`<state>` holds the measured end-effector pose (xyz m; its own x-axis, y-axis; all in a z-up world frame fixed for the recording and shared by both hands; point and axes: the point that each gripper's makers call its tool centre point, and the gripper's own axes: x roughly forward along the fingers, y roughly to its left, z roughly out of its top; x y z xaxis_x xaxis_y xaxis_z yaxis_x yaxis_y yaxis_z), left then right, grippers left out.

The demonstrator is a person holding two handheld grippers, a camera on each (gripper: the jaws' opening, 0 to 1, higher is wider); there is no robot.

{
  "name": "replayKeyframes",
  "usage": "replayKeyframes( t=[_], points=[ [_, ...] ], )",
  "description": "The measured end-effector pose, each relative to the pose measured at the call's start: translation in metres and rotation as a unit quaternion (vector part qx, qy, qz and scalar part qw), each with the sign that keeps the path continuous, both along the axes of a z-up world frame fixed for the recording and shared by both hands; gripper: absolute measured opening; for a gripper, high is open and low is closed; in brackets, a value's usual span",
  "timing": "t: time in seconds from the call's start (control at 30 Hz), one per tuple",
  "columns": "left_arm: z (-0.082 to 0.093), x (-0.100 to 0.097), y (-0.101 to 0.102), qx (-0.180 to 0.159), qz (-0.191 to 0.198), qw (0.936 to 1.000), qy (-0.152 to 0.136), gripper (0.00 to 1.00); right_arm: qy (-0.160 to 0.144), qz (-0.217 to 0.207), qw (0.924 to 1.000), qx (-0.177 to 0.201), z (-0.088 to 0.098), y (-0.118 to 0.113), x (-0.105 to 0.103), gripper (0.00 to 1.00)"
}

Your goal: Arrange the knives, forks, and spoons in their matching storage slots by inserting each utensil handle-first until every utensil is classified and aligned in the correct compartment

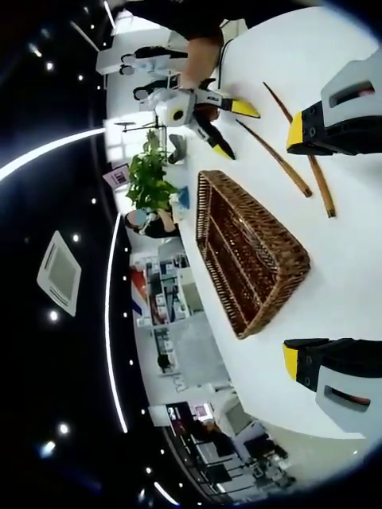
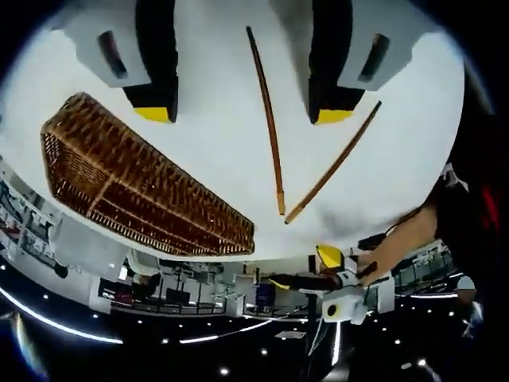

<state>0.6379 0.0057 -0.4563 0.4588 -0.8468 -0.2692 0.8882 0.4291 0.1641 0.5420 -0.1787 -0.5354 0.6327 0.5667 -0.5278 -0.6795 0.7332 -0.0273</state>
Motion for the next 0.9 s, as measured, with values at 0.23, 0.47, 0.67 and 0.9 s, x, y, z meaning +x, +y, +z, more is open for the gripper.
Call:
replayKeyframes(
  t=[0.23,0.47,0.67,0.9],
  points=[
    [-0.002,0.0,-0.001,0.002,-0.001,1.0,0.001,1.0,-0.016,0.028,0.9995,-0.003,0.0,0.022,0.006,0.39],
    [-0.002,-0.001,-0.001,0.003,-0.003,1.0,0.001,1.0,0.0,0.048,0.9988,0.008,-0.003,0.041,0.006,0.22],
    [-0.001,-0.001,0.0,0.003,-0.002,1.0,0.0,1.0,-0.021,0.076,0.9968,-0.01,0.004,0.048,-0.006,0.03],
    [0.0,-0.001,0.0,0.001,-0.002,1.0,-0.001,1.0,-0.034,0.052,0.9977,-0.027,0.005,0.035,-0.001,0.02]
  ],
)
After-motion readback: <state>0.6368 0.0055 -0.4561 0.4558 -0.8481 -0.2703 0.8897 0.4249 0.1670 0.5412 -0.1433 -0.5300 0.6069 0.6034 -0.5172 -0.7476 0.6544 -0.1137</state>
